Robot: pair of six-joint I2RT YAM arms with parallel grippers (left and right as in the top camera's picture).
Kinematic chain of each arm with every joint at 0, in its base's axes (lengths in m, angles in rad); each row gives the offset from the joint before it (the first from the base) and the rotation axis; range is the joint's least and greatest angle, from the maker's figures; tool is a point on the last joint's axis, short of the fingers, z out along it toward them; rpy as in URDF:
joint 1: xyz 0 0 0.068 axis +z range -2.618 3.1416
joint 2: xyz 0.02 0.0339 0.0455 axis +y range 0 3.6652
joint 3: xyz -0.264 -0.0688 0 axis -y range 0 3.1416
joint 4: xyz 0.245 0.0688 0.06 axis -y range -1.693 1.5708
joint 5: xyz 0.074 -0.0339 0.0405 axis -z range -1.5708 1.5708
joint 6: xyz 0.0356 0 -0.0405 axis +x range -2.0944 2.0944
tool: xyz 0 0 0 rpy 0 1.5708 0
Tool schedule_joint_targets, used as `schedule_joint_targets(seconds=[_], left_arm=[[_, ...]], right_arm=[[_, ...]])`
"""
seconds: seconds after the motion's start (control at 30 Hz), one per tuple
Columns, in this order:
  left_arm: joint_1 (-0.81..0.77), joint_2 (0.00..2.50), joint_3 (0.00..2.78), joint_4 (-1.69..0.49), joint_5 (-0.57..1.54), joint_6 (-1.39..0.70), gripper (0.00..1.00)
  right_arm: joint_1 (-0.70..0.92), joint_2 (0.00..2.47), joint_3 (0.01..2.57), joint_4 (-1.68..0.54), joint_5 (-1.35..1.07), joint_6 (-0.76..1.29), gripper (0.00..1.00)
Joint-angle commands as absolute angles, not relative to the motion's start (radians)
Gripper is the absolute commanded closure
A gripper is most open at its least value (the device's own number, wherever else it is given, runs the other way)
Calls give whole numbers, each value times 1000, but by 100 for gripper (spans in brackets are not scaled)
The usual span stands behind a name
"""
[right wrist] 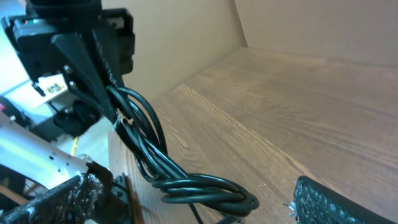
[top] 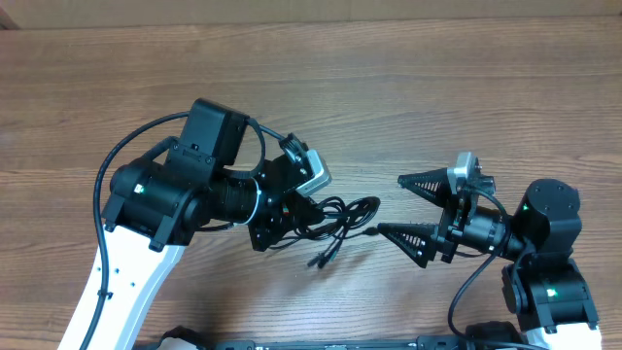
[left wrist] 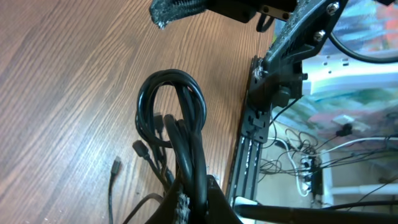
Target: Untangle cables
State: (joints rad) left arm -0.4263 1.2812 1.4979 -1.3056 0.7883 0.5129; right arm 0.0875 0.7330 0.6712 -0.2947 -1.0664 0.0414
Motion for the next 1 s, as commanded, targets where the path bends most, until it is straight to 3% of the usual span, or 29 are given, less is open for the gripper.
schedule_joint_targets(seconds=[0.0,0.33,0.4,0.53,0.6,0.7,0.77,0.97], left_arm=[[-455,1271,1510,-1293,805,603,96],[-601,1330,1510,-1142,889,593,96],[-603,1335,1510,-1109,892,557,96],[-603,1333,1510,-1057,892,507,96],[-603,1333,1510,-1027,894,480,96],[-603,1333,1510,-977,924,438,96],[-603,1333,1510,-944,971,405,96],[-603,1333,1510,-950,1103,376,96]], right_arm=[[105,727,695,-287,-1111,-54,0],[177,728,695,-214,-1226,-54,0],[185,728,695,-239,-1226,-54,6],[191,728,695,-303,-1225,-54,34],[191,728,695,-329,-1225,-54,65],[191,728,695,-358,-1225,-54,92],[191,728,695,-374,-1218,-54,96],[191,728,695,-396,-1066,38,96]])
